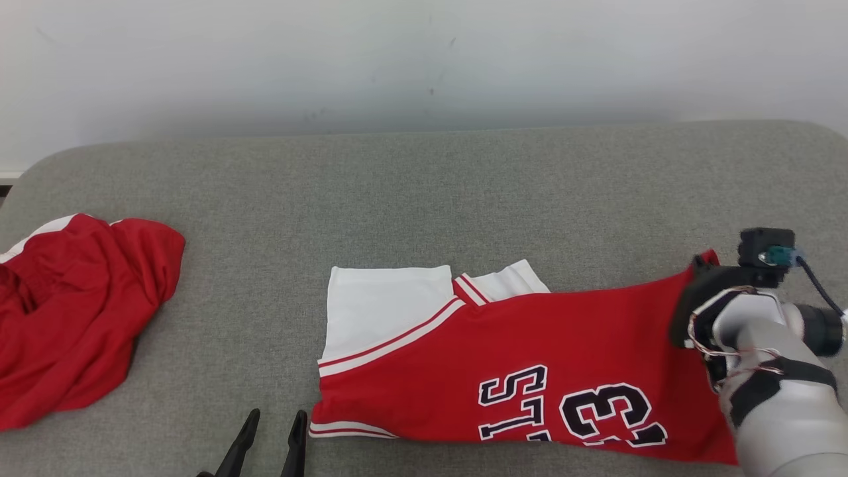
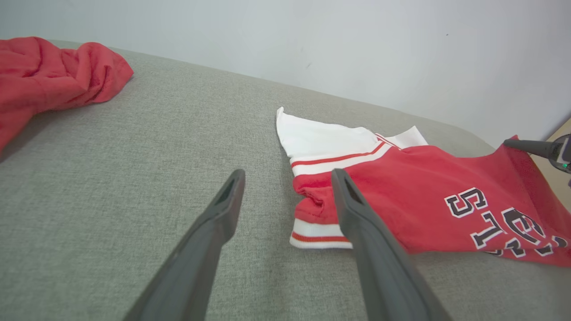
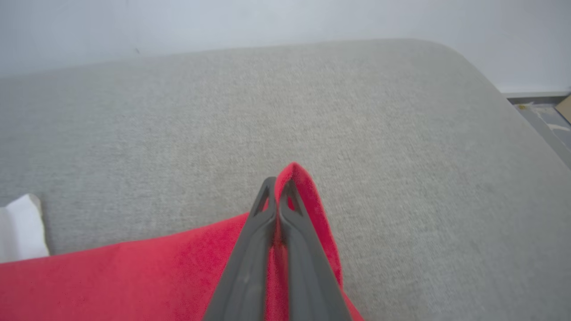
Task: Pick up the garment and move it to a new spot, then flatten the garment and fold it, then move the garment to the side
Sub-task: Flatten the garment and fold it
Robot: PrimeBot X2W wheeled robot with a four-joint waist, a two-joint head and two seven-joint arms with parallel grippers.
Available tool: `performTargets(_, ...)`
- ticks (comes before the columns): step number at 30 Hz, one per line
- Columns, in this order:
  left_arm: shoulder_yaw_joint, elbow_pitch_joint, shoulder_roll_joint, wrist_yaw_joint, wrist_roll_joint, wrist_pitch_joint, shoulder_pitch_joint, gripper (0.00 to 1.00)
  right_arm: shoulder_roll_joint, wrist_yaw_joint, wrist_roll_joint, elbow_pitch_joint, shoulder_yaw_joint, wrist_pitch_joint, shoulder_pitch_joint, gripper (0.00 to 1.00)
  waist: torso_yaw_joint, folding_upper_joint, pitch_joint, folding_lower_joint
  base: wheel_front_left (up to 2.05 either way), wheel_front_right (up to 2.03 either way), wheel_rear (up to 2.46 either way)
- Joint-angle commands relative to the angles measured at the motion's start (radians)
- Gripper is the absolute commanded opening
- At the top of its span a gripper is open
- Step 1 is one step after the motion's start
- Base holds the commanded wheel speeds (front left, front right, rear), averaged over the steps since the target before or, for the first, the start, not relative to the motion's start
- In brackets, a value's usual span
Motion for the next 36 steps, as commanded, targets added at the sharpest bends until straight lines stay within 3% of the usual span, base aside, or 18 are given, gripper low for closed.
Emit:
performTargets(1, 0.004, 0.004, 0.000, 0.002, -0.003, -0.004, 0.007, 1.00, 0.032, -0.001, -0.015, -0.010, 0.011, -0.024, -0.010, 0.00, -0.004, -0.0001, -0.007, 0.0000, 0.00, 0.00, 0.00)
performTargets(4, 0.004, 0.005, 0.000, 0.008, -0.008, -0.004, 0.016, 1.00, 0.102, -0.001, -0.015, -0.024, 0.054, -0.082, -0.023, 0.00, -0.009, -0.0001, -0.017, 0.0000, 0.00, 0.00, 0.00)
performTargets(7, 0.007, 0.003, 0.000, 0.010, -0.010, -0.004, 0.025, 1.00, 0.163, -0.001, 0.043, 0.010, 0.171, -0.110, -0.020, 0.00, -0.015, -0.0001, -0.027, 0.0000, 0.00, 0.00, 0.00)
performTargets(11, 0.006, 0.004, 0.000, 0.007, -0.009, -0.004, 0.029, 1.00, 0.175, -0.001, 0.149, 0.029, 0.330, -0.109, 0.025, 0.00, -0.012, -0.0001, -0.032, 0.0000, 0.00, 0.00, 0.00)
performTargets(14, 0.016, 0.004, 0.000, 0.010, -0.012, -0.004, 0.035, 1.00, 0.176, -0.001, 0.318, -0.076, 0.536, -0.071, 0.090, 0.00, -0.020, -0.0001, -0.038, 0.0000, 0.00, 0.00, 0.00)
performTargets(17, 0.029, -0.002, 0.000, 0.012, -0.018, -0.004, 0.051, 1.00, 0.171, -0.001, 0.406, -0.168, 0.620, -0.026, 0.129, 0.00, -0.045, -0.0001, -0.046, 0.0000, 0.00, 0.00, 0.00)
performTargets(24, 0.020, 0.004, 0.000, 0.008, -0.019, -0.004, 0.060, 1.00, 0.097, -0.001, 0.505, -0.325, 0.701, 0.070, 0.200, 0.00, -0.066, -0.0001, -0.086, 0.0000, 0.00, 0.00, 0.00)
performTargets(27, 0.016, 0.005, 0.000, 0.010, -0.019, -0.004, 0.068, 1.00, 0.029, -0.001, 0.535, -0.417, 0.706, 0.118, 0.273, 0.00, -0.064, -0.0001, -0.099, 0.0000, 0.00, 0.00, 0.00)
performTargets(31, 0.034, -0.002, 0.000, 0.012, -0.021, -0.004, 0.089, 1.00, -0.060, -0.001, 0.570, -0.607, 0.668, 0.196, 0.415, 0.00, -0.076, -0.0001, -0.110, 0.0000, 0.00, 0.00, 0.00)
performTargets(36, 0.046, -0.013, 0.000, 0.017, -0.034, -0.004, 0.110, 1.00, -0.148, -0.001, 0.562, -0.889, 0.541, 0.347, 0.638, 0.00, -0.110, -0.0001, -0.112, 0.0000, 0.00, 0.00, 0.00)
